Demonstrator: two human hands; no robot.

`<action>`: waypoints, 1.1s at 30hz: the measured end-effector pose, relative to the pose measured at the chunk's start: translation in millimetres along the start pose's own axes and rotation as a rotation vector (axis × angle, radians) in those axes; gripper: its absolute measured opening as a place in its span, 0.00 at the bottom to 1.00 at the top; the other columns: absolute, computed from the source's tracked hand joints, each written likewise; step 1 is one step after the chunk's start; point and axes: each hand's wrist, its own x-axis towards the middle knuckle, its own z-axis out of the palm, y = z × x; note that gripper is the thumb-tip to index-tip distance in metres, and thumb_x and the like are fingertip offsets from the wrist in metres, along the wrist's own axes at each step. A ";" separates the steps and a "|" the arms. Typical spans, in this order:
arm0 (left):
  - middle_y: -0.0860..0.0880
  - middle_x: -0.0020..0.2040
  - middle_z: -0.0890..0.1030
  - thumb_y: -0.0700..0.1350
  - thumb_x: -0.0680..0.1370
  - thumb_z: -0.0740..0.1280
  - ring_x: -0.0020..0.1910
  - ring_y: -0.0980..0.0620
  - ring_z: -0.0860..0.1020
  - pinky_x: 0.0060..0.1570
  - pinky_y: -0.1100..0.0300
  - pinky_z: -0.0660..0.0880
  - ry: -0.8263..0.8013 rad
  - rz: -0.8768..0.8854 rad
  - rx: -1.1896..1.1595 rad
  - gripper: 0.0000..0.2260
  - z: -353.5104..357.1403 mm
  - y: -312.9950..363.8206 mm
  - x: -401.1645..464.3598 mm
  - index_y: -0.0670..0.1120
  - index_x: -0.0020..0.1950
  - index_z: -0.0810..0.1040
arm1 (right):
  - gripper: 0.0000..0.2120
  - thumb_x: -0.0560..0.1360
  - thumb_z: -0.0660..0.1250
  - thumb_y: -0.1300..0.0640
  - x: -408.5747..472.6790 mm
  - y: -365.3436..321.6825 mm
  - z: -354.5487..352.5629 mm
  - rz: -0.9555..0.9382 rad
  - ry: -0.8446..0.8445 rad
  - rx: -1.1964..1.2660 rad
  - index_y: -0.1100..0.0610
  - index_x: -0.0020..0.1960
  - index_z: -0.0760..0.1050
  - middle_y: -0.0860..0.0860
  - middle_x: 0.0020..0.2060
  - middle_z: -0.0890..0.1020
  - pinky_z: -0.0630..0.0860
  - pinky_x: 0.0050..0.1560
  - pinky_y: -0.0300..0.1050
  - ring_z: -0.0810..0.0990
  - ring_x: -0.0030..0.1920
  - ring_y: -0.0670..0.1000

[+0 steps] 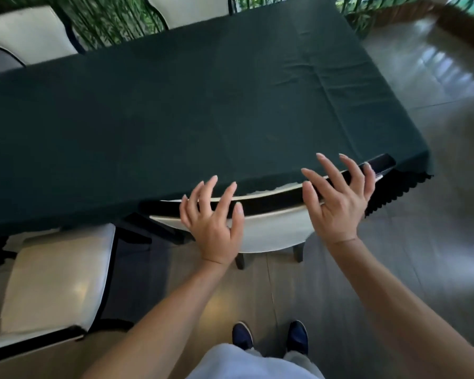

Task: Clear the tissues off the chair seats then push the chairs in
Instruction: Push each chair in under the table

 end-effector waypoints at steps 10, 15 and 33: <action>0.45 0.72 0.76 0.53 0.82 0.59 0.72 0.40 0.71 0.75 0.37 0.59 0.076 0.007 0.037 0.18 14.7 -39.9 51.2 0.50 0.66 0.83 | 0.10 0.81 0.67 0.51 27.7 -37.5 35.3 0.068 0.023 0.056 0.44 0.54 0.87 0.47 0.64 0.83 0.60 0.75 0.68 0.77 0.68 0.59; 0.42 0.75 0.73 0.56 0.84 0.55 0.74 0.39 0.70 0.72 0.37 0.62 0.096 0.009 0.064 0.23 24.0 -19.0 46.8 0.46 0.69 0.80 | 0.12 0.82 0.64 0.51 32.4 -4.9 43.2 -0.024 0.042 0.074 0.45 0.55 0.86 0.49 0.62 0.83 0.60 0.74 0.69 0.77 0.67 0.58; 0.43 0.72 0.76 0.48 0.83 0.61 0.72 0.38 0.72 0.70 0.39 0.66 0.178 0.054 0.071 0.16 55.3 -59.3 95.1 0.50 0.66 0.83 | 0.12 0.82 0.66 0.47 53.5 -21.0 79.9 -0.035 0.015 0.023 0.43 0.62 0.84 0.48 0.57 0.84 0.62 0.74 0.67 0.79 0.64 0.57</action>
